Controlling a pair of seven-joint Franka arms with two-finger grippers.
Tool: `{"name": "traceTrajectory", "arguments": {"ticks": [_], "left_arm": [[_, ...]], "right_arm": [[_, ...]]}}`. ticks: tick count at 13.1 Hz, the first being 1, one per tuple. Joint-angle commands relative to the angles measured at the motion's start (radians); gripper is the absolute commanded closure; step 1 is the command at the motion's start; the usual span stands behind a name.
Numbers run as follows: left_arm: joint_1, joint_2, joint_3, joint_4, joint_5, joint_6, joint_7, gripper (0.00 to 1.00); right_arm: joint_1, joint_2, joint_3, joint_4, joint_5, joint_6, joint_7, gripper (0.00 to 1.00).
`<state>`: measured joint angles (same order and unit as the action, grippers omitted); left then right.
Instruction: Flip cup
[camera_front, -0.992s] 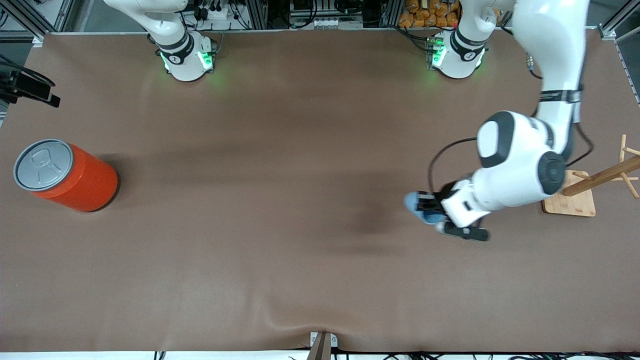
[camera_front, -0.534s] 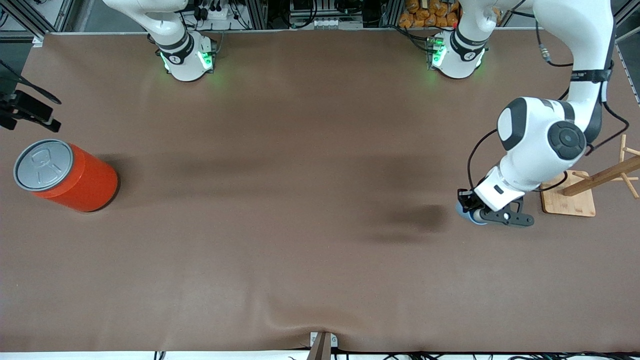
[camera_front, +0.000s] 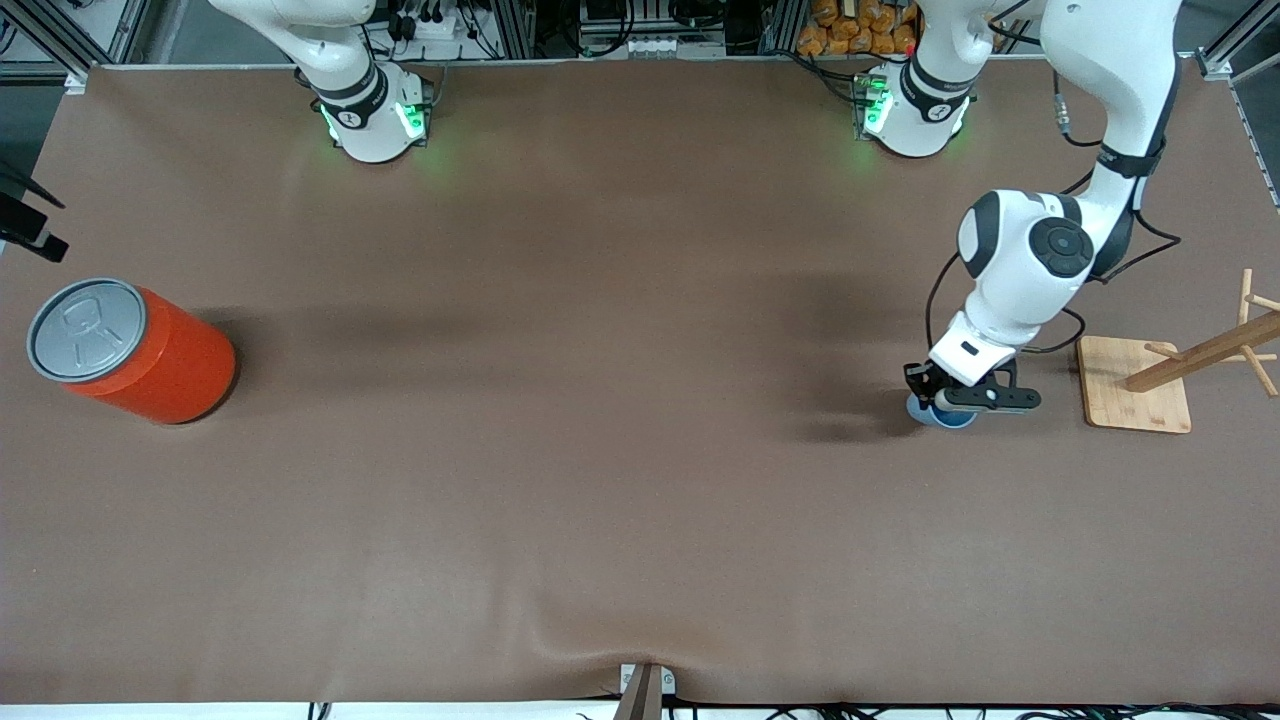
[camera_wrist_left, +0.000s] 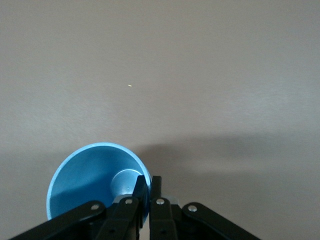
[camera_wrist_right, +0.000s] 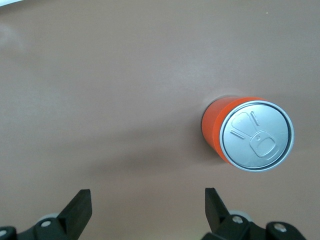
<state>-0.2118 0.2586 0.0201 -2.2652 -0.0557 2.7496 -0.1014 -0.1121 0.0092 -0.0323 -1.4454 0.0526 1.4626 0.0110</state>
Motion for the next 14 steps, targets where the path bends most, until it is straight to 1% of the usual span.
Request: {"name": "traceTrajectory", "arguments": {"ticks": [1, 2, 3, 4, 7, 8, 10, 12, 14], "left_arm": [[-0.008, -0.030, -0.002, -0.033, 0.031, 0.002, -0.064, 0.83], [-0.008, -0.025, -0.003, -0.030, 0.031, 0.002, -0.076, 0.53], [-0.006, -0.019, -0.003, -0.028, 0.031, 0.002, -0.077, 0.03], [-0.003, -0.013, -0.005, -0.027, 0.031, 0.002, -0.078, 0.00], [-0.008, -0.028, -0.005, -0.025, 0.031, 0.001, -0.080, 0.00], [-0.005, -0.035, -0.005, -0.022, 0.031, -0.022, -0.080, 0.00], [-0.001, -0.048, -0.005, 0.018, 0.031, -0.126, -0.084, 0.00], [-0.003, -0.087, -0.006, 0.073, 0.031, -0.281, -0.084, 0.00], [-0.001, -0.102, -0.006, 0.178, 0.030, -0.478, -0.084, 0.00]], "right_arm": [[0.014, -0.003, 0.011, 0.006, -0.002, -0.011, 0.000, 0.00], [0.026, -0.008, 0.011, 0.011, -0.006, -0.013, 0.003, 0.00], [0.026, -0.017, 0.008, 0.013, -0.007, -0.025, 0.000, 0.00], [0.023, -0.024, 0.006, 0.016, -0.003, -0.043, -0.006, 0.00], [0.029, -0.023, 0.015, 0.017, 0.000, -0.041, -0.003, 0.00], [0.028, -0.023, 0.018, 0.017, 0.004, -0.041, -0.006, 0.00], [0.038, -0.023, 0.020, 0.017, 0.001, -0.045, -0.006, 0.00], [0.040, -0.025, 0.020, 0.017, 0.000, -0.060, -0.006, 0.00], [0.042, -0.025, 0.017, 0.017, -0.013, -0.102, -0.006, 0.00]]}}
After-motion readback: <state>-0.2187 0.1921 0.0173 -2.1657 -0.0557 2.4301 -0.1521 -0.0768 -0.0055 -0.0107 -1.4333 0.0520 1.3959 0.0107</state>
